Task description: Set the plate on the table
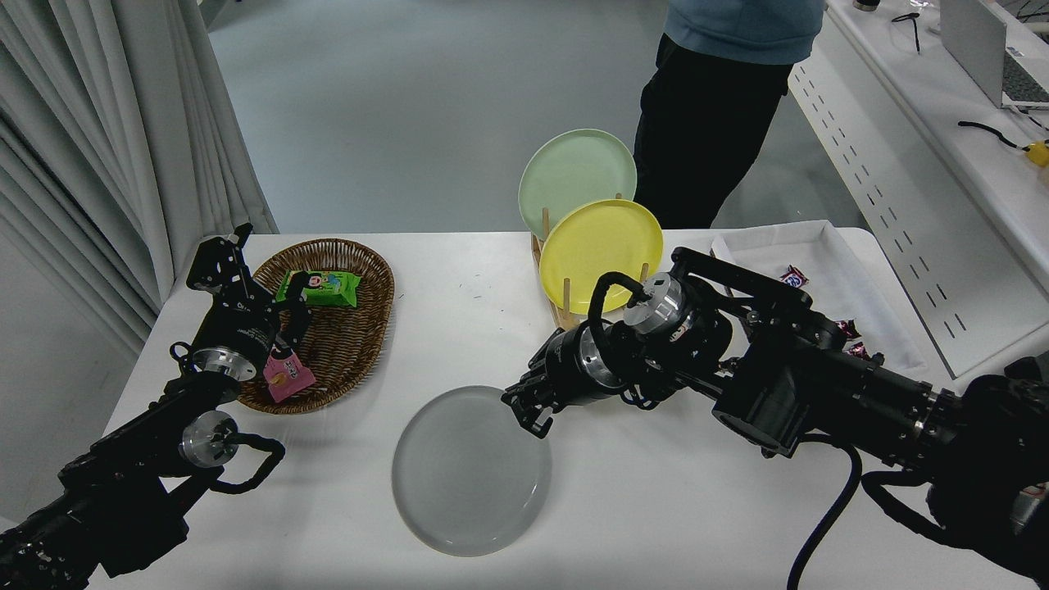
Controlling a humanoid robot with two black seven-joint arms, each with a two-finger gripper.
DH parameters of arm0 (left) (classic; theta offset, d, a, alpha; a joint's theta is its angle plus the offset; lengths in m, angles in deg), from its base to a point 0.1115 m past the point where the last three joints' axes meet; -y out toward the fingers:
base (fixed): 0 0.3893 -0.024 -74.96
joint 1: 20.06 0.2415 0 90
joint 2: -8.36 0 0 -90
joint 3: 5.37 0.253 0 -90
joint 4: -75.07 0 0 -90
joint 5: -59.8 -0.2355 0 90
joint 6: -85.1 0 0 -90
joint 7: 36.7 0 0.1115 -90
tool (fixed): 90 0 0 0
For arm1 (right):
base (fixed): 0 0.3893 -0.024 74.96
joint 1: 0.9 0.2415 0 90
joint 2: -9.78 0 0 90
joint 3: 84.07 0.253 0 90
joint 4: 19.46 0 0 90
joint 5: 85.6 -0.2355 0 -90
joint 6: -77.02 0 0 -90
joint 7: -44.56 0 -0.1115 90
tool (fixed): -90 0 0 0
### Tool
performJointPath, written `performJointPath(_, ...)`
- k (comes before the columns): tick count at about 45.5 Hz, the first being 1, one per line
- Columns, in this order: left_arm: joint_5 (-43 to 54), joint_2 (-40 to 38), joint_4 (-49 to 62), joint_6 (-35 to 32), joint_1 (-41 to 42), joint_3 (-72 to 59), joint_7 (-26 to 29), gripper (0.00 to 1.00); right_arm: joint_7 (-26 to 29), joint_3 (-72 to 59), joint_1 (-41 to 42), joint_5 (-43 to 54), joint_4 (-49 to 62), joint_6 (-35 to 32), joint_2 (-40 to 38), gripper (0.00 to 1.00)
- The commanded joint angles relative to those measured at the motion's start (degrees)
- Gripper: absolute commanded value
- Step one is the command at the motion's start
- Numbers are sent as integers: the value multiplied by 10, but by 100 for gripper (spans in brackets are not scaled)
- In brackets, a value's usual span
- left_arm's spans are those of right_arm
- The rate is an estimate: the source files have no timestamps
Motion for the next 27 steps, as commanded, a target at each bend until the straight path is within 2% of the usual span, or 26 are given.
performJointPath(1, 0, 0, 0, 0, 0, 0, 0, 100, -1, 33, -20, 1, 49, 0, 18, 0)
performJointPath(27, 0, 0, 0, 0, 0, 0, 0, 100, -1, 50, -73, -9, 87, 0, 17, 0)
